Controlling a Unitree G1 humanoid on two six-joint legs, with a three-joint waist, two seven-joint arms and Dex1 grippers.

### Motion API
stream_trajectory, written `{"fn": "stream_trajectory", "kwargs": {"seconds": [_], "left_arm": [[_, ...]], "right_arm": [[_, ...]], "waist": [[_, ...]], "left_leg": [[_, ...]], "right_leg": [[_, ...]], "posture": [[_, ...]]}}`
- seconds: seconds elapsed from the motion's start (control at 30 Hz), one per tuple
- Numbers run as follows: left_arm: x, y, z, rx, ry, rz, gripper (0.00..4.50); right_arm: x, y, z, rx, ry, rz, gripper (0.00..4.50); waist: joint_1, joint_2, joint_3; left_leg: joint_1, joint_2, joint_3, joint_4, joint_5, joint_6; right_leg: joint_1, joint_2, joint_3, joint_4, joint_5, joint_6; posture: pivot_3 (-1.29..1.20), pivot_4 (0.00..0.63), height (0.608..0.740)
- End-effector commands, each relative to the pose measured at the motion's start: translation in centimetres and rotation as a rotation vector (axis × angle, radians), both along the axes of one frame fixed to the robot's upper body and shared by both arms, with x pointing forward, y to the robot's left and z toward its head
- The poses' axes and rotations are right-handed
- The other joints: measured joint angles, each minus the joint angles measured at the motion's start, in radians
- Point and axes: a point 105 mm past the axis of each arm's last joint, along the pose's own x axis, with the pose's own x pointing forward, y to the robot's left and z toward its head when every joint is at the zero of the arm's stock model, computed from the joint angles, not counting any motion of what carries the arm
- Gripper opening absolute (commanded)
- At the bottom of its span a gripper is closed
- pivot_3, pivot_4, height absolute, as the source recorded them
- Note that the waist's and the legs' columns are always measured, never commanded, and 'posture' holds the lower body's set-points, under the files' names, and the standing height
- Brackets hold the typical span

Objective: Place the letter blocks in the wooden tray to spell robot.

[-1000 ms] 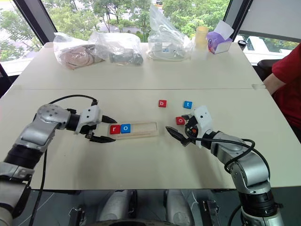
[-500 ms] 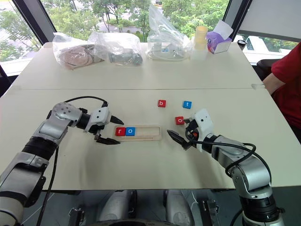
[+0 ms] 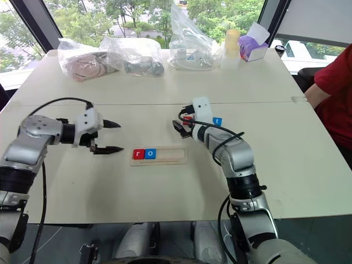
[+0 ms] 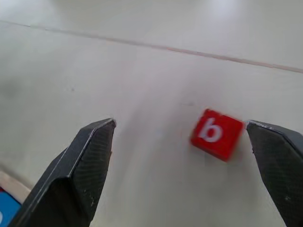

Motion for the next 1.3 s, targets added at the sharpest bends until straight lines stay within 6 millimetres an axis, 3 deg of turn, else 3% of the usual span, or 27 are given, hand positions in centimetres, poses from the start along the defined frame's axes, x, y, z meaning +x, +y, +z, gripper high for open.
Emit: {"fn": "stream_trajectory", "kwargs": {"seconds": [0.03,0.3,0.47,0.57,0.73,0.77,0.93,1.0,1.2,1.3], "left_arm": [[0.0,-0.1,2.6,-0.161,-0.102,0.107,4.46],[-1.9,-1.0,4.0,-0.348,-0.136,0.233,4.46],[-2.7,-2.0,4.0,-0.360,-0.139,0.251,4.46],[-2.7,-2.2,4.1,-0.362,-0.147,0.260,4.50],[-2.7,-2.8,3.7,-0.350,-0.146,0.255,4.50],[-2.7,-2.9,3.6,-0.348,-0.145,0.251,4.50],[-3.2,-4.7,3.8,-0.346,-0.127,0.174,4.50],[-3.8,-6.3,3.8,-0.347,-0.099,0.099,4.50],[-5.6,-9.9,4.0,-0.364,-0.015,-0.079,4.50],[-5.8,-10.9,3.8,-0.361,0.009,-0.124,4.50]], "right_arm": [[1.1,0.1,0.1,-0.038,-0.007,-0.061,4.50],[1.9,1.9,-1.0,-0.039,0.033,-0.095,4.50],[2.1,3.4,-2.4,-0.096,0.068,-0.127,4.50],[2.2,3.5,-3.1,-0.109,0.079,-0.159,3.66],[2.9,3.6,-3.6,-0.131,0.057,-0.182,1.15],[3.0,3.4,-3.5,-0.131,0.054,-0.189,1.13],[3.3,1.4,-0.2,-0.111,-0.070,-0.201,1.13],[2.4,-0.7,2.0,-0.094,-0.133,-0.225,1.13],[-2.9,-7.3,4.3,-0.106,-0.182,-0.354,1.13],[-5.2,-9.4,3.6,-0.144,-0.152,-0.409,1.13]], "waist": [[0.003,0.000,0.000],[-0.005,0.000,0.000],[-0.022,0.000,0.000],[-0.023,-0.001,-0.001],[-0.033,-0.002,-0.001],[-0.036,-0.002,-0.001],[-0.037,-0.002,-0.001],[-0.025,-0.001,-0.001],[-0.006,-0.001,-0.001],[-0.010,-0.001,-0.001]], "left_leg": [[0.000,0.000,0.000,0.000,0.000,0.000],[0.000,0.001,0.000,0.000,0.000,0.000],[0.002,0.001,0.000,0.000,0.001,-0.001],[0.003,0.001,0.000,0.000,0.001,-0.001],[0.004,0.001,0.000,0.000,0.001,-0.002],[0.005,0.001,0.000,0.000,0.001,-0.002],[0.004,0.001,0.000,0.000,0.001,-0.002],[0.001,0.001,-0.001,0.000,0.001,-0.002],[-0.003,-0.001,0.000,-0.001,0.001,-0.002],[-0.002,0.000,0.000,-0.001,0.001,-0.002]], "right_leg": [[-0.001,-0.001,0.001,0.000,0.000,0.000],[-0.003,-0.001,0.001,0.004,0.001,0.001],[-0.003,-0.001,0.002,0.006,0.001,0.000],[-0.003,0.001,0.003,0.007,0.001,0.000],[-0.002,0.001,0.003,0.007,0.001,-0.001],[-0.001,0.001,0.003,0.007,0.001,-0.001],[-0.001,0.001,0.003,0.007,0.001,-0.001],[-0.004,0.000,0.003,0.007,0.001,-0.001],[-0.006,-0.001,0.003,0.003,0.001,0.000],[-0.006,0.000,0.003,0.003,0.001,0.000]], "posture": [[0.00,0.150,0.740],[0.00,0.150,0.740],[0.00,0.150,0.740],[0.00,0.150,0.740],[0.00,0.150,0.740],[0.00,0.150,0.740],[0.00,0.150,0.740],[0.00,0.150,0.740],[0.00,0.150,0.740],[0.00,0.150,0.740]]}}
